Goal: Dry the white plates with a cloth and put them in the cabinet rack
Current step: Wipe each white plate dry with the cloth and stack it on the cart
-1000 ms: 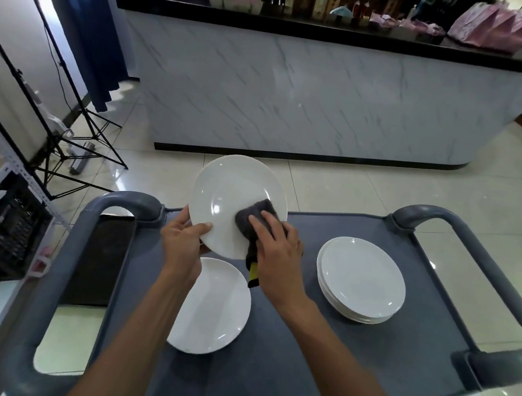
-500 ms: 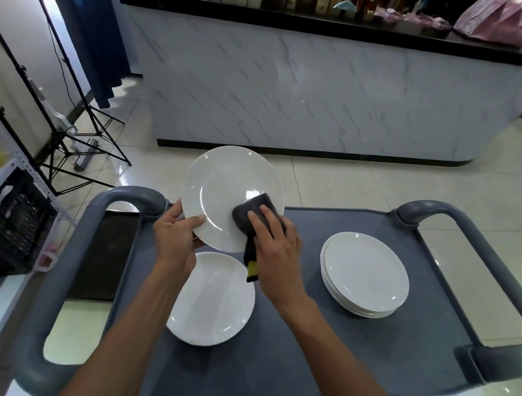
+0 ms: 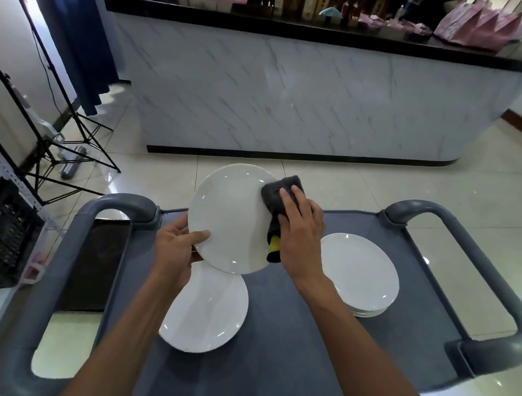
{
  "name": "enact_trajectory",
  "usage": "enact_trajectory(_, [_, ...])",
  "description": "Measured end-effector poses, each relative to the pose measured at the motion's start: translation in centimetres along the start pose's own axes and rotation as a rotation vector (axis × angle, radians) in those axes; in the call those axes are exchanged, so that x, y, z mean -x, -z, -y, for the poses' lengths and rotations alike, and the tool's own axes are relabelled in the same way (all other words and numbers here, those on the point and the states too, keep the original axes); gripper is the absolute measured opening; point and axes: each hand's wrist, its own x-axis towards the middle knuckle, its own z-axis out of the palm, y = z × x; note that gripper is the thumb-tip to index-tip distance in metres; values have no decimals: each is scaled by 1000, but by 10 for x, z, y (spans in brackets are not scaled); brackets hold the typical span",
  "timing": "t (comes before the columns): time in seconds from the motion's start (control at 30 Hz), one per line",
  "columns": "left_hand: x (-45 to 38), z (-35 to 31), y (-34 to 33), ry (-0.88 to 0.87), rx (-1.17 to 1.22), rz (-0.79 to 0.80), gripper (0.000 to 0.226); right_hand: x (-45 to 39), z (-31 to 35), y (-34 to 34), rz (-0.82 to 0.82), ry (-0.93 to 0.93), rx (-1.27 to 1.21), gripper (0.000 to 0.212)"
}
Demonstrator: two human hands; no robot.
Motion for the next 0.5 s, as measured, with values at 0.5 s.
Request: enact_trajectory(0.5, [-4,-2,14,-83,-150,174,54,-24,9,16,73,11,-286,51])
